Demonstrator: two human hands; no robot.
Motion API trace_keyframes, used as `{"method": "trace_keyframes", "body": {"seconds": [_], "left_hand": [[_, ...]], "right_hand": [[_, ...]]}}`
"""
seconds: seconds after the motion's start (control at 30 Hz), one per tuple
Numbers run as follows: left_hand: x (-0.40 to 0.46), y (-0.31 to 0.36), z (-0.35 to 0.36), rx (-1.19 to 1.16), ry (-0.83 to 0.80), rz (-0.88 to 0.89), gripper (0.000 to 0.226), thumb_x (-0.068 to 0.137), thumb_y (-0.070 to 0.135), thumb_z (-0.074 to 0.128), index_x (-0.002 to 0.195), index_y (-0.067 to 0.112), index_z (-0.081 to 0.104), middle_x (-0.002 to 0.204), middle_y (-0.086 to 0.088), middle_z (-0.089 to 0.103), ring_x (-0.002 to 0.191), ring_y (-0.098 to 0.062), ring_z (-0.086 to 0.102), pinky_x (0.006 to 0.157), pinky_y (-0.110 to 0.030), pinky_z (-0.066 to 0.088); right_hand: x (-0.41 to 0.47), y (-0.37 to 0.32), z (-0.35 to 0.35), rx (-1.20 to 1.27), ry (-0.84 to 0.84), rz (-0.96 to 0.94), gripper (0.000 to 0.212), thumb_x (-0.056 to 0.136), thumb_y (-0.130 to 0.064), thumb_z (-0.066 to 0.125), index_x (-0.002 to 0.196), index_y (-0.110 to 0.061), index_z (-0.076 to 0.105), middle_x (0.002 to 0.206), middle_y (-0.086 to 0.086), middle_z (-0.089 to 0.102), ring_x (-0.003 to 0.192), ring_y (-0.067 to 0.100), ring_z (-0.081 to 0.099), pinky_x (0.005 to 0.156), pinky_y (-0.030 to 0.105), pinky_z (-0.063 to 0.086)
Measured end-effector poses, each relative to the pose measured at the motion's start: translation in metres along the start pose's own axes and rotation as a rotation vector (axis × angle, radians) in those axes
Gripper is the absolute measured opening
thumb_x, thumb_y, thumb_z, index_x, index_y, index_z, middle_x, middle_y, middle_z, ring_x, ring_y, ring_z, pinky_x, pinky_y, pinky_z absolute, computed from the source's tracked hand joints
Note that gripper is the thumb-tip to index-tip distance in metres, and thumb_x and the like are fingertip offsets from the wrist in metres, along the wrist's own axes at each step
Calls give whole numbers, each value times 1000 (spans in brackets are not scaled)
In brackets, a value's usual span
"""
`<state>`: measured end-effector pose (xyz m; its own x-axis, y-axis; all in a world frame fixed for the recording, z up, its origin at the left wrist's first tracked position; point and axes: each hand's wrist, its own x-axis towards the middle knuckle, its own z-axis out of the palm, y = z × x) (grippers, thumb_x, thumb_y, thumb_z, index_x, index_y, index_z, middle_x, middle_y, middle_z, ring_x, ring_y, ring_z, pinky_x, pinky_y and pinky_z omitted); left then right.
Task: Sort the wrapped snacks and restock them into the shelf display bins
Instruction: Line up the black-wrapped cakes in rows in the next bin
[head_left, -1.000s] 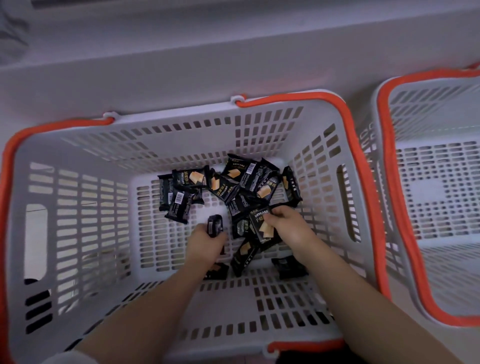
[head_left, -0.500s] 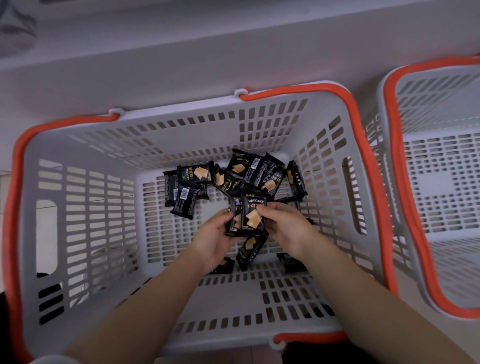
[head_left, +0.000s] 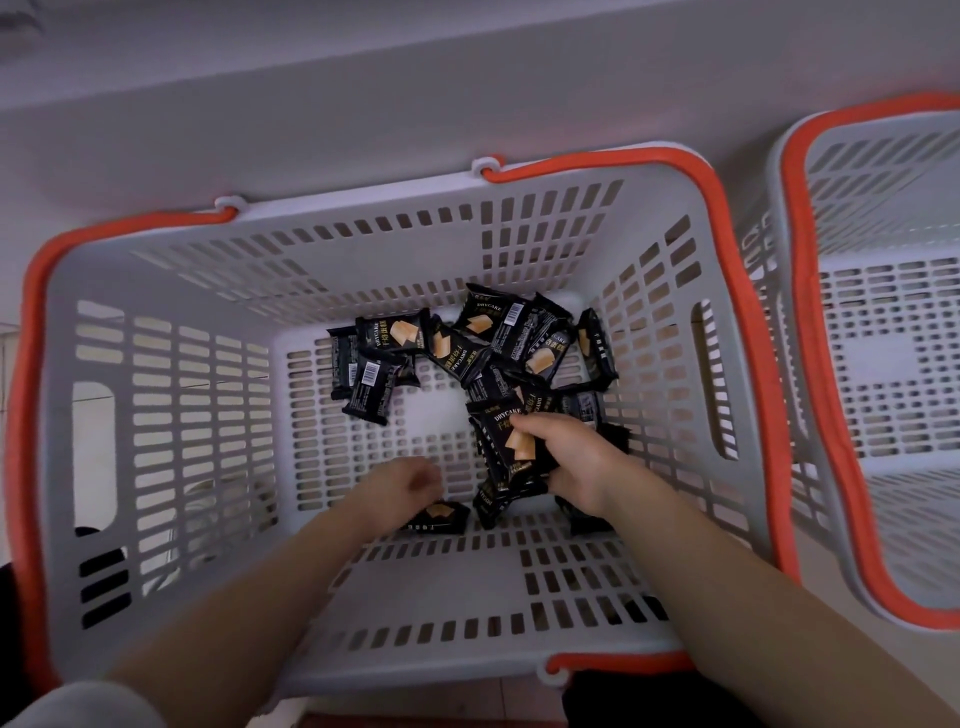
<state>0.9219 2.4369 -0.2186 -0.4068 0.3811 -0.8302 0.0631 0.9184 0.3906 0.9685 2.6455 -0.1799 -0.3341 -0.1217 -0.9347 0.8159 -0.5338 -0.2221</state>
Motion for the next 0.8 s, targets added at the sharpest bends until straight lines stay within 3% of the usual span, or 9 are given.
{"method": "trace_keyframes", "body": {"seconds": [0.07, 0.13, 0.27, 0.37, 0.43, 0.57, 0.63, 0.7, 0.8], "left_hand": [[3, -17, 4, 180, -114, 19, 38, 92, 44, 49, 121, 19, 56, 122, 1, 58, 104, -13, 54, 88, -22, 40], [5, -24, 5, 200, -142, 54, 46, 90, 49, 49, 124, 19, 55, 125, -1, 55, 105, -11, 50, 88, -19, 36], [11, -24, 8, 285, -257, 74, 52, 88, 48, 55, 129, 16, 50, 125, -3, 50, 109, -15, 48, 90, -23, 36], [12, -15, 5, 131, -349, 2, 42, 83, 47, 62, 112, 17, 58, 107, -1, 57, 96, -16, 53, 82, -27, 41], [6, -7, 0, 33, -371, 20, 39, 80, 41, 69, 109, 17, 58, 103, 2, 57, 98, -18, 55, 85, -29, 42], [-17, 19, -28, 27, -159, 255, 38, 77, 31, 74, 109, 24, 55, 101, 12, 56, 93, -6, 54, 74, -8, 41], [-34, 38, -53, 25, -5, 344, 42, 76, 34, 75, 112, 27, 56, 101, 17, 55, 92, 0, 53, 77, -8, 42], [-55, 55, -79, 13, 168, 445, 45, 75, 35, 75, 116, 27, 56, 107, 17, 54, 98, 1, 52, 86, -9, 40], [-95, 77, -109, 117, 381, 684, 49, 74, 30, 76, 118, 19, 58, 112, 11, 51, 108, -6, 50, 96, -12, 33]], "right_hand": [[1, -1, -1, 23, 0, -8, 12, 95, -20, 51, 92, -12, 60, 89, 7, 62, 79, 20, 59, 81, 37, 50], [2, -2, -3, 25, 8, -29, 12, 95, -20, 51, 92, -13, 60, 89, 6, 62, 81, 19, 59, 89, 38, 48], [3, -1, -3, 39, -29, -58, 14, 95, -22, 50, 93, -14, 61, 92, 5, 64, 81, 17, 63, 75, 30, 53], [3, -1, -2, 23, -37, -59, 13, 95, -21, 51, 94, -14, 61, 90, 4, 66, 80, 16, 64, 64, 26, 53], [2, -3, -4, -15, -3, -93, 12, 95, -21, 51, 97, -15, 61, 92, 5, 65, 84, 18, 63, 67, 29, 52], [-13, -14, -10, -131, 133, -226, 15, 93, -20, 50, 98, -24, 63, 103, 4, 66, 98, 21, 61, 93, 40, 48], [-30, -21, -14, -186, 150, -288, 18, 93, -19, 48, 99, -27, 64, 105, 2, 66, 100, 20, 60, 97, 41, 45], [-53, -30, -15, -196, 138, -343, 21, 93, -18, 48, 100, -28, 65, 104, 1, 68, 99, 19, 61, 93, 38, 47], [-91, -44, -10, -220, 103, -454, 20, 92, -15, 51, 95, -28, 66, 87, -5, 72, 76, 6, 68, 62, 19, 52]]}}
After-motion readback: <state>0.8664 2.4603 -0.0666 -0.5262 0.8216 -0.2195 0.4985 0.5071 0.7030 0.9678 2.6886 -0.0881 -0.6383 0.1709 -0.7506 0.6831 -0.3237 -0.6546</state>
